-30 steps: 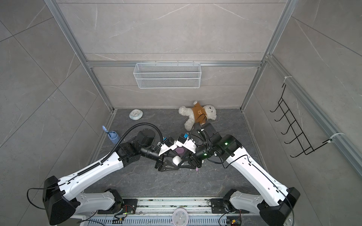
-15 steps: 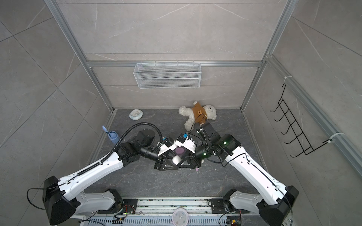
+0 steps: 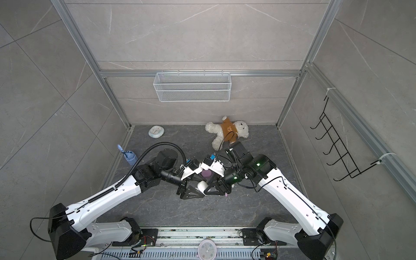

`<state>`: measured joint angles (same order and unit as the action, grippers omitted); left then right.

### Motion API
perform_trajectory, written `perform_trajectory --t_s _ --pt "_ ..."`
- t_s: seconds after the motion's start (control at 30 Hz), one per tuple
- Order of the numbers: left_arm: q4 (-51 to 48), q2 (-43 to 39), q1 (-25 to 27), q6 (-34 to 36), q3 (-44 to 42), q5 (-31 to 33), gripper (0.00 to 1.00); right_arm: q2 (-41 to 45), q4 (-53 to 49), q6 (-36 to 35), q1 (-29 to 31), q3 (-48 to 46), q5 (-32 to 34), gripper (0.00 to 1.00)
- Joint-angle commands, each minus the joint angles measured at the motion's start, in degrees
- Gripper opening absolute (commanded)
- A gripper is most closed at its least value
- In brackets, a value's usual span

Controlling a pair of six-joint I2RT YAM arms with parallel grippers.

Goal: Insert the wireless bluetooth earbuds into the charging case

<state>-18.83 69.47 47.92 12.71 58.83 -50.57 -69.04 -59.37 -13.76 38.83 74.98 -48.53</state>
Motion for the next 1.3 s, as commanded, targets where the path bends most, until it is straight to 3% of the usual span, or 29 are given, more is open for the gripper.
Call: perform_trajectory --t_s 0.0,0.43,0.7,1.27 --pt "8.0 -3.1 0.6 2.0 -0.1 0.7 0.81 0.2 -2.0 0.1 1.2 -1.3 -0.9 0.43" --pt "6.6 -1.5 1.3 1.1 1.8 -1.0 0.81 1.1 -1.9 -0.4 1.5 -0.6 2.7 0.44" --pt "3.3 0.4 1.7 2.3 3.9 -1.6 0.73 0.8 -2.1 -1.6 2.0 0.7 3.6 0.44" --pt "-0.3 1.0 1.7 2.5 3.4 -2.3 0.78 3.9 -3.0 -1.3 1.9 1.9 5.6 0.44"
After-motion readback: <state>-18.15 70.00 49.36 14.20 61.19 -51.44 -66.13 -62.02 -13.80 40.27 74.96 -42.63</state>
